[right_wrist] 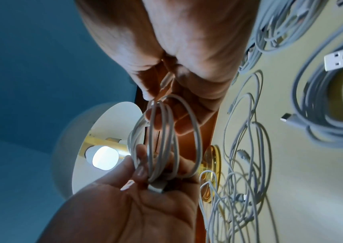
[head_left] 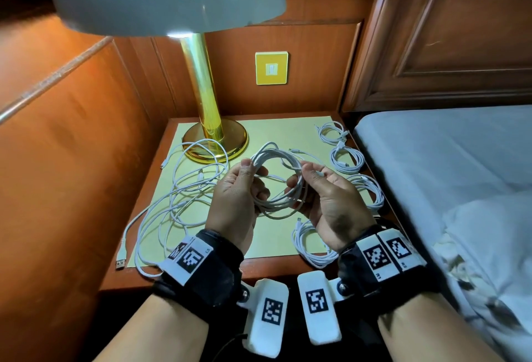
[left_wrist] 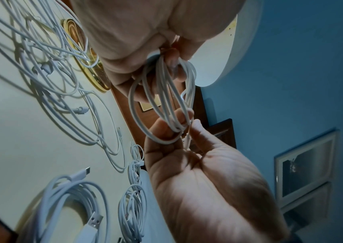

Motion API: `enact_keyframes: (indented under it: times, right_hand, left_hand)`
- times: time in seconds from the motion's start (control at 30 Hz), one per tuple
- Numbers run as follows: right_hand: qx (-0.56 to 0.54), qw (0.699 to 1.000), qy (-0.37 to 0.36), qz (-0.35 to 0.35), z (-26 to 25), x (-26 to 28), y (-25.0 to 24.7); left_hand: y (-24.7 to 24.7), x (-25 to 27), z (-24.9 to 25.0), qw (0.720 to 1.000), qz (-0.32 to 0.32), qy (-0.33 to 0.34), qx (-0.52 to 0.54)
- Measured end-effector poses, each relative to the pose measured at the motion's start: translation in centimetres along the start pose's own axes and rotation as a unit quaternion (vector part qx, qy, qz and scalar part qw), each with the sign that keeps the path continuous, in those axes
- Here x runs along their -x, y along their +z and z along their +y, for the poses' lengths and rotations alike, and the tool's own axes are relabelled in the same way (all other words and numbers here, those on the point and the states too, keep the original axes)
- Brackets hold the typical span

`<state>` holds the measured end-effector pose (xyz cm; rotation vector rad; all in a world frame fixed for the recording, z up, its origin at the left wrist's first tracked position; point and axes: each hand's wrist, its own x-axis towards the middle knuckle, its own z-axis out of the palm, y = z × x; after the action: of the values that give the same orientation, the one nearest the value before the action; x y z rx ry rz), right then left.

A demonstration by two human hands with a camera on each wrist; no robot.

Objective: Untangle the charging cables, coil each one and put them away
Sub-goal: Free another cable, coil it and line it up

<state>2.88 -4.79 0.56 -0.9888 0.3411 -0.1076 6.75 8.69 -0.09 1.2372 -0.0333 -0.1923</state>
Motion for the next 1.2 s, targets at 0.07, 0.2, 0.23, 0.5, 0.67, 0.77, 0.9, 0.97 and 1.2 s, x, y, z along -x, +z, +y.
enact_keyframes:
  times: [0.07,0.2,0.23,0.5,0.67,0.77,0.9,0.97,1.2]
  right_hand:
    - [-0.039,0.999,0.026,0.01,0.0,0.0,0.2]
    - [-0.079,0.993,0.084,0.007,0.0,-0.2,0.2]
    - [-0.082,0.992,0.099,0.008,0.0,-0.1,0.2]
    - [0.005,0.997,0.053,0.055,1.2,-0.3,0.5]
    - [0.161,0.985,-0.031,0.062,1.6,-0.2,0.7]
    - [0.275,0.957,-0.082,0.045,2.1,0.0,0.8]
    - [0.269,0.96,-0.074,0.03,2.4,0.1,1.3]
    - [0.245,0.967,-0.061,0.024,2.2,0.3,1.6]
    - [0.165,0.986,-0.035,-0.009,1.8,0.4,1.8]
  left_hand:
    - [0.0,0.1,0.1,1.0,-0.011,-0.007,0.007]
    - [0.1,0.3,0.1,0.998,-0.058,-0.003,0.002]
    - [0.2,0.3,0.1,0.998,-0.062,0.003,-0.008]
    - [0.3,0.3,-0.4,0.99,-0.039,0.072,-0.117]
    - [0.2,0.4,-1.0,0.973,-0.028,0.128,-0.192]
    - [0.1,0.2,-1.2,0.965,0.003,0.138,-0.223]
    - [0.1,-0.1,-1.2,0.966,0.043,0.123,-0.224]
    - [0.2,-0.1,-0.9,0.968,0.052,0.111,-0.221]
    - [0.4,0.2,-0.2,0.973,0.013,0.1,-0.206]
